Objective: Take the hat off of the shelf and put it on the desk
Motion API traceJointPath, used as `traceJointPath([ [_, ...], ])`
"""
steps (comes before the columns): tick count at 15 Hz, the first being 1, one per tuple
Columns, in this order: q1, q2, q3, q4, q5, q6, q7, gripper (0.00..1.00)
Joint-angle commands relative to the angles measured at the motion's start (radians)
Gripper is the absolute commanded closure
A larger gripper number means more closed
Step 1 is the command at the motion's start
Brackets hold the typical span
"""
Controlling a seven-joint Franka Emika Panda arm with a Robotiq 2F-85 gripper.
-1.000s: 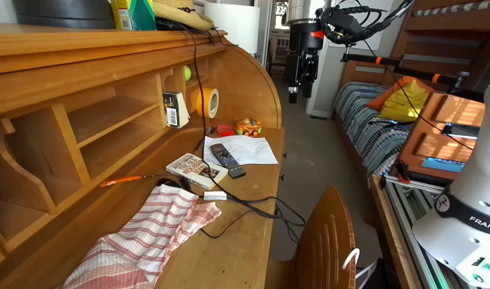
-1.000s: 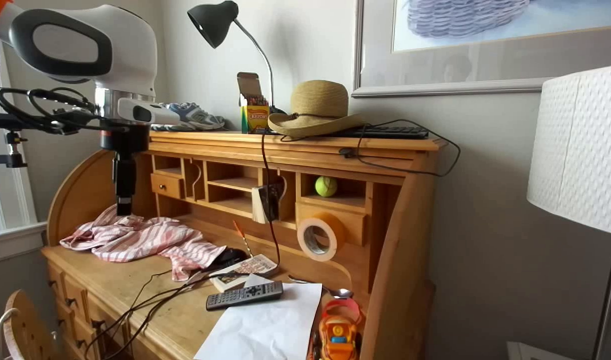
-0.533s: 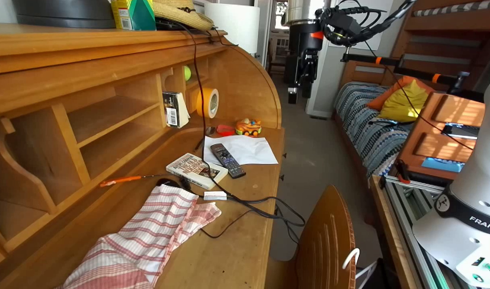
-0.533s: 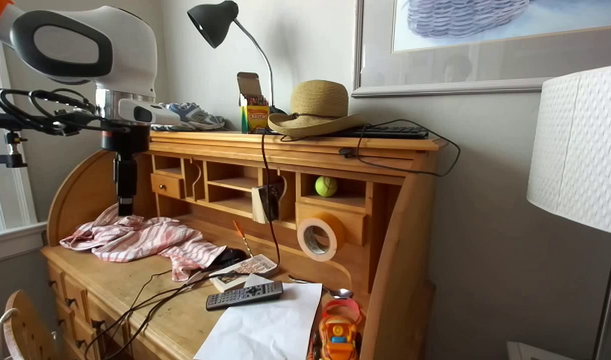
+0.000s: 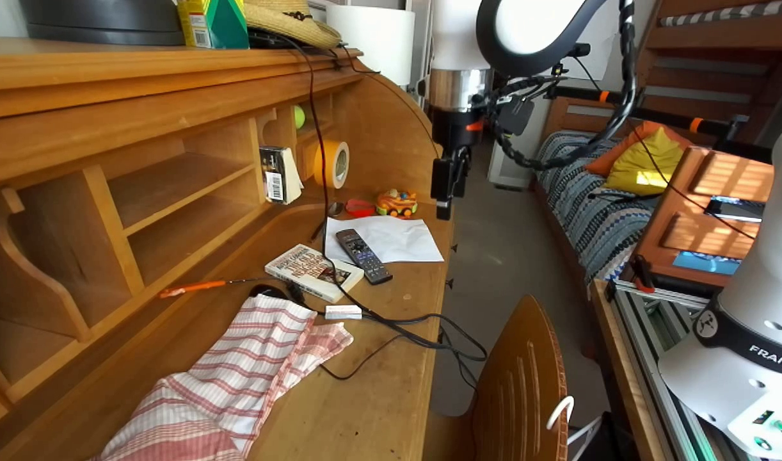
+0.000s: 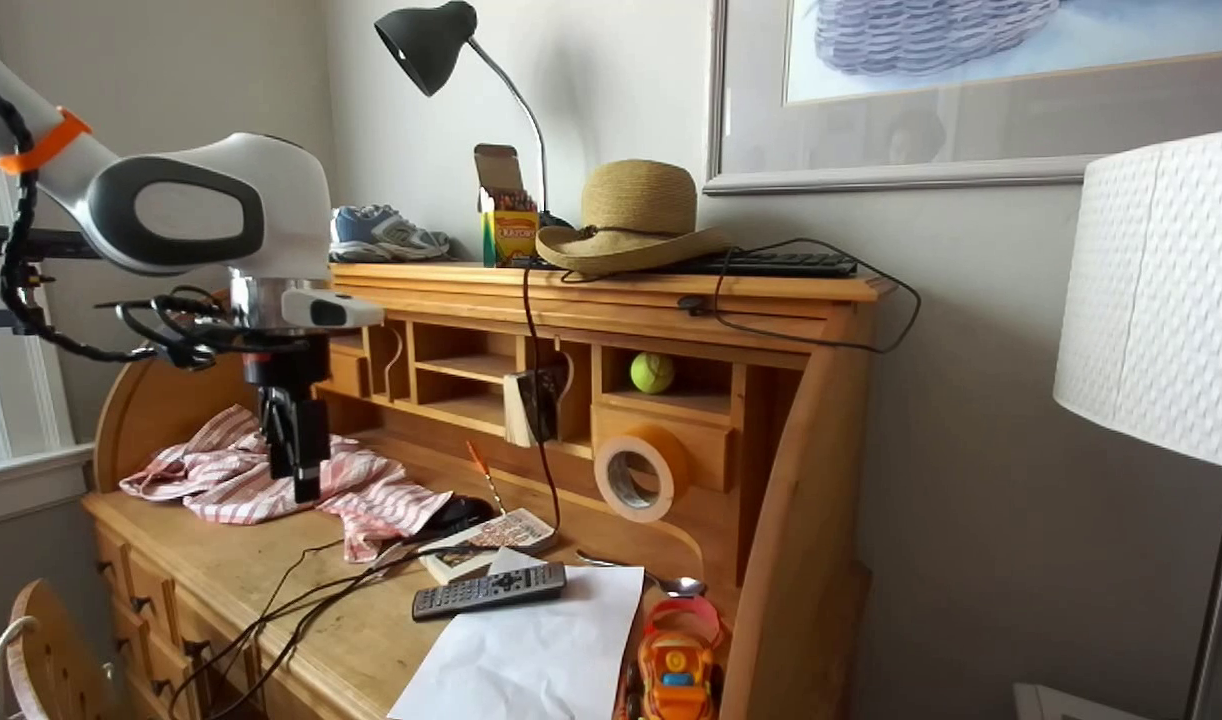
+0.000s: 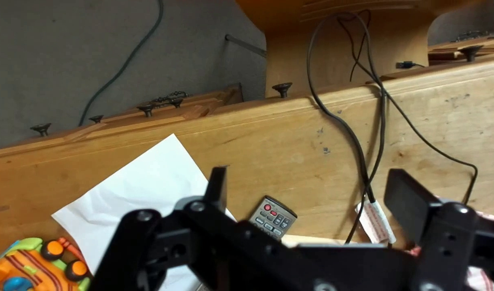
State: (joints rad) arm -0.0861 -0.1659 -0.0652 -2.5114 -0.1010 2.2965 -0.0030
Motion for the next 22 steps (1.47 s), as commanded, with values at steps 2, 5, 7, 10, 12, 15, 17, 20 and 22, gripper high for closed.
traceJointPath([
  [2,0.023,0.142,0.020,0.011,-0.048,0.102,-0.049,0.00],
  [5,0.038,0.224,0.025,0.049,0.000,0.070,-0.160,0.00],
  [7,0.038,0.274,0.028,0.084,-0.004,0.056,-0.212,0.00],
  [10,0.036,0.336,0.029,0.139,-0.040,0.044,-0.229,0.00],
  [12,0.042,0.370,0.024,0.171,-0.083,0.033,-0.202,0.00],
  [15,0.035,0.354,0.029,0.154,-0.062,0.052,-0.212,0.00],
  [17,0.035,0.368,0.028,0.169,-0.066,0.049,-0.212,0.00],
  [20,0.053,0.399,0.023,0.186,-0.110,0.057,-0.157,0.00],
  [22,0.063,0.440,0.036,0.200,-0.115,0.103,-0.152,0.00],
])
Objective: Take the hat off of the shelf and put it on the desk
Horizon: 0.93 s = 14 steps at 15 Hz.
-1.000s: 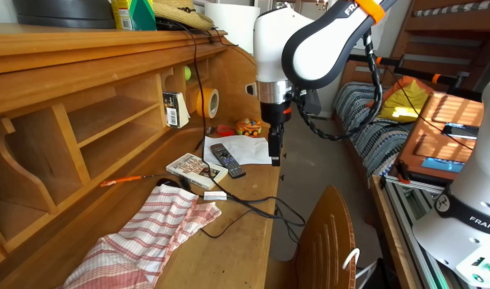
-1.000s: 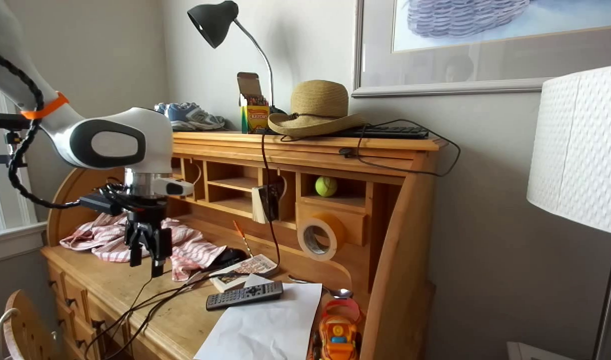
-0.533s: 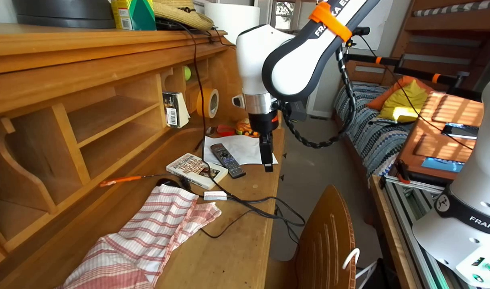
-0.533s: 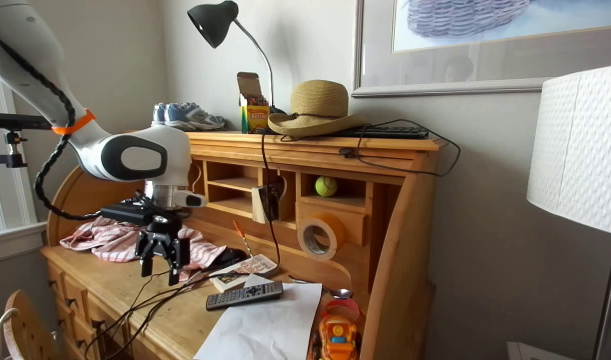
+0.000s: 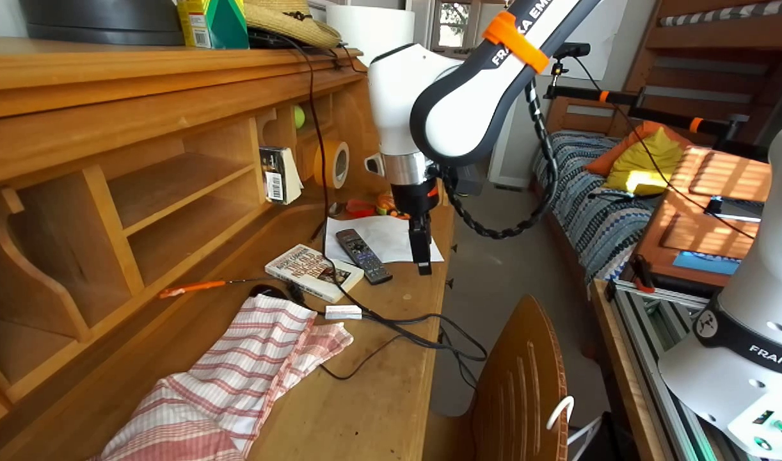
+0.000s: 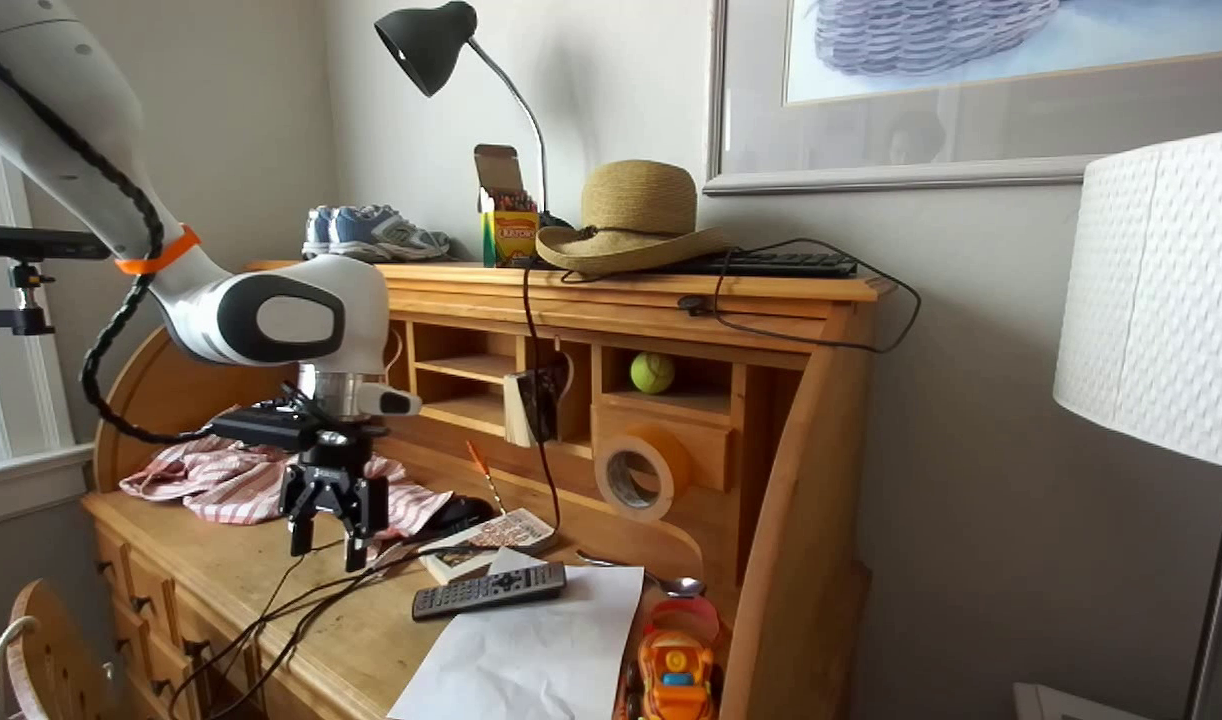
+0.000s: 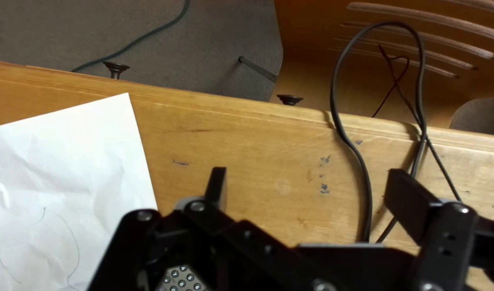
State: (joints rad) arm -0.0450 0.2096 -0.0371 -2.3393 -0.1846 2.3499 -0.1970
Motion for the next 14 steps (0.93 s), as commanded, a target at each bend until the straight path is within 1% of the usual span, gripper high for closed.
traceJointPath([
  [1,0.027,0.081,0.012,0.034,-0.034,0.077,0.046,0.00],
  [4,0.047,0.132,0.016,0.054,-0.051,0.178,0.055,0.00],
  [10,0.074,0.244,0.017,0.120,-0.071,0.243,0.039,0.00],
  [13,0.090,0.279,0.014,0.141,-0.077,0.267,0.049,0.00],
  [14,0.090,0.289,0.017,0.145,-0.071,0.272,0.044,0.03],
])
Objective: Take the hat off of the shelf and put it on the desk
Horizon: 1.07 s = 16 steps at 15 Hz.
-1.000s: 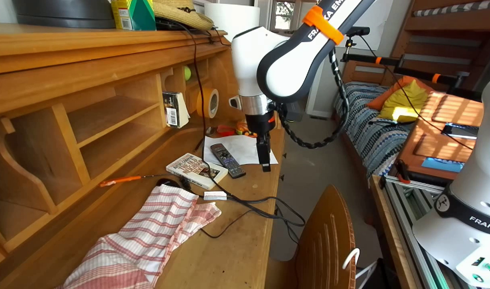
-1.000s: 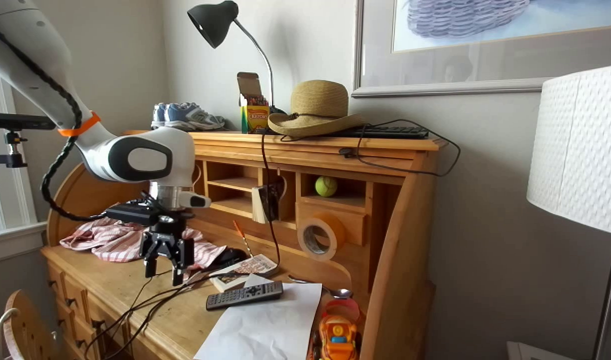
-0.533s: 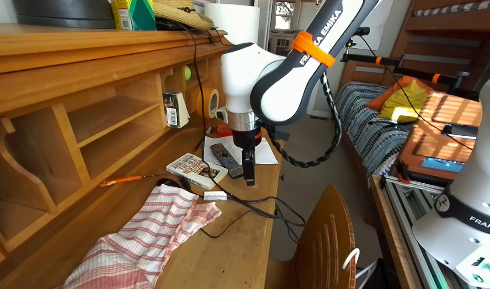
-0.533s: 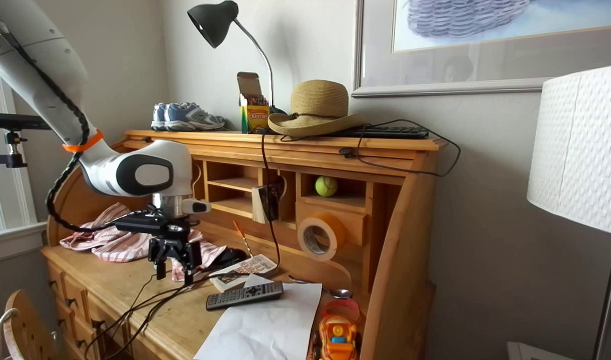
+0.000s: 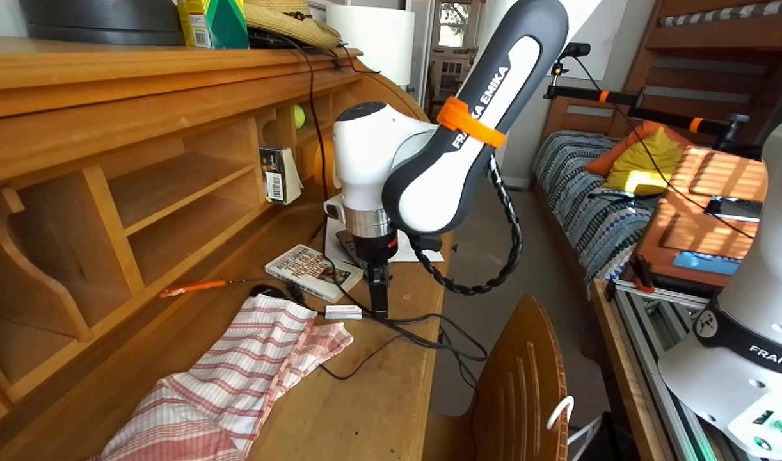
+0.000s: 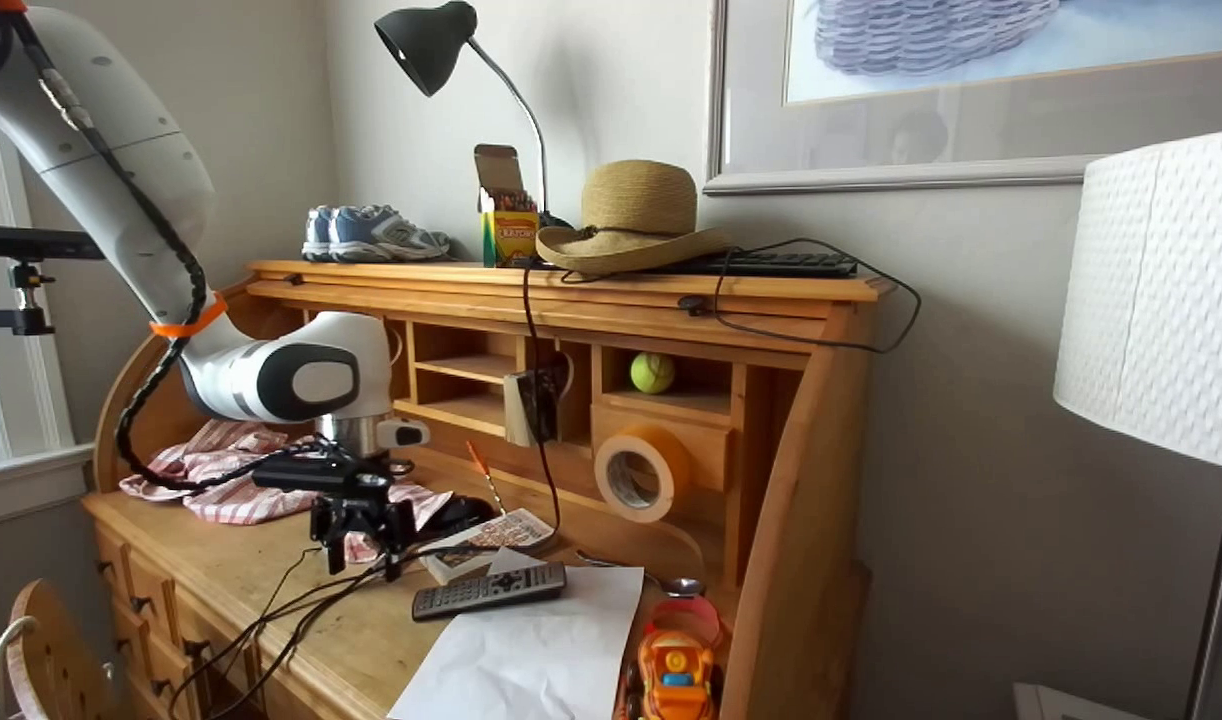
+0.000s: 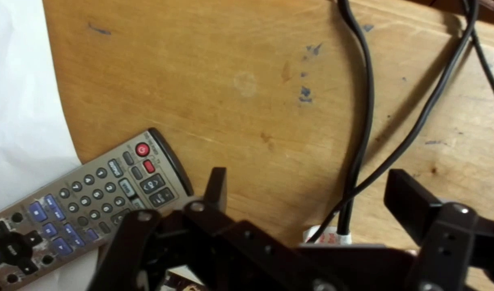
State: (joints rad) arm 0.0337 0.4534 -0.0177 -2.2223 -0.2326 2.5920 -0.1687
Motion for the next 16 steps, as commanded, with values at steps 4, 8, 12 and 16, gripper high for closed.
traceJointPath([
  [4,0.022,0.061,0.001,0.037,-0.009,0.039,0.030,0.25],
  [8,0.026,0.064,0.004,0.039,-0.003,0.036,0.043,0.60],
  [12,0.030,0.065,0.008,0.043,-0.002,0.033,0.052,0.89],
  [16,0.028,0.068,0.011,0.048,0.002,0.028,0.050,1.00],
])
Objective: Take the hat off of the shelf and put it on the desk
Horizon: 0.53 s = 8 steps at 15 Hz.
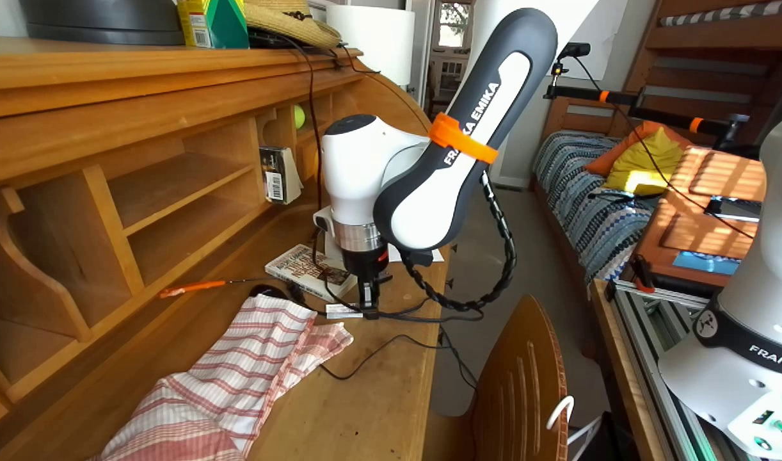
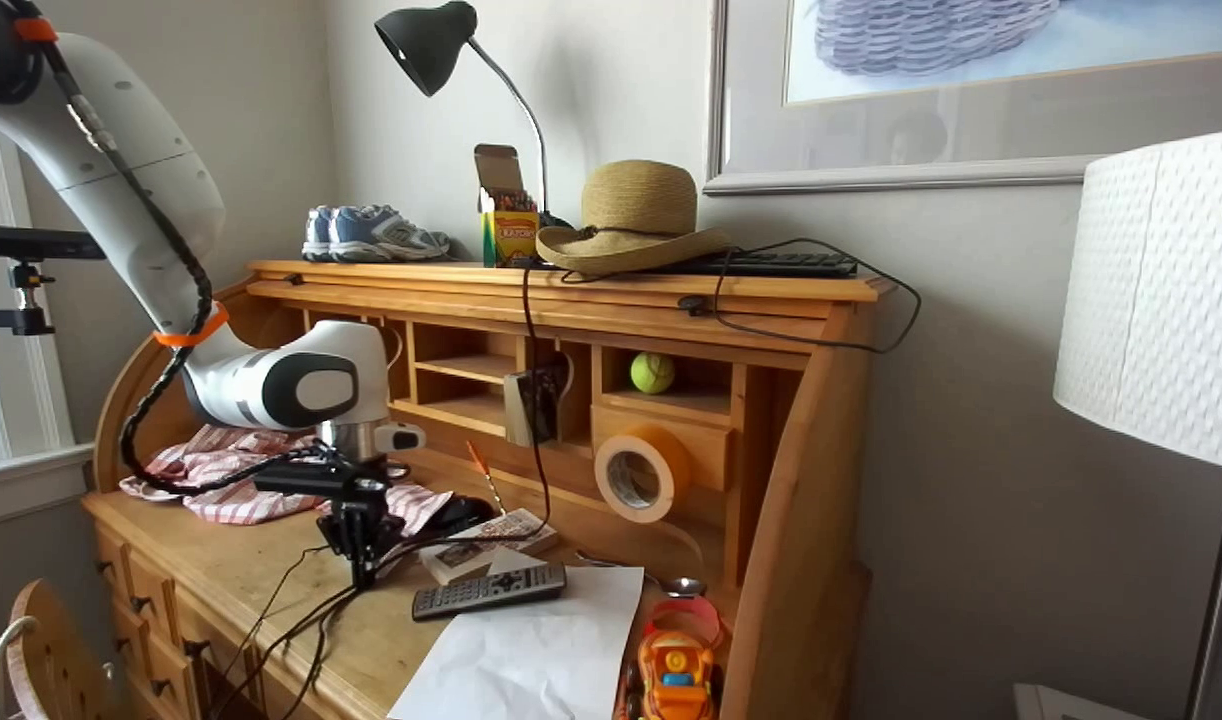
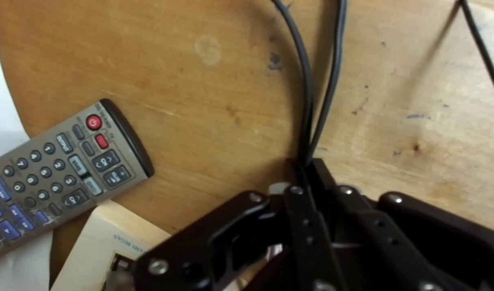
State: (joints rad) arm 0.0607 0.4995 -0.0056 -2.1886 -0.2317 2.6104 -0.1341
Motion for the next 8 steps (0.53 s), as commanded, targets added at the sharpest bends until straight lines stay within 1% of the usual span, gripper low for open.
traceJointPath([
  [1,0.001,0.022,-0.001,0.015,0.002,0.008,0.015,0.98],
  [2,-0.021,0.010,0.024,0.010,0.031,-0.013,-0.021,0.98],
  [3,-0.026,0.000,0.030,0.005,0.039,-0.015,-0.027,0.98],
  [4,-0.026,-0.055,0.028,-0.032,0.030,-0.003,-0.032,0.98],
  [5,-0.028,-0.081,0.028,-0.051,0.024,0.010,-0.036,0.98],
  [7,-0.019,-0.173,0.005,-0.115,-0.001,0.069,-0.007,0.98],
  [8,-0.003,-0.228,-0.020,-0.157,-0.028,0.114,0.031,0.98],
])
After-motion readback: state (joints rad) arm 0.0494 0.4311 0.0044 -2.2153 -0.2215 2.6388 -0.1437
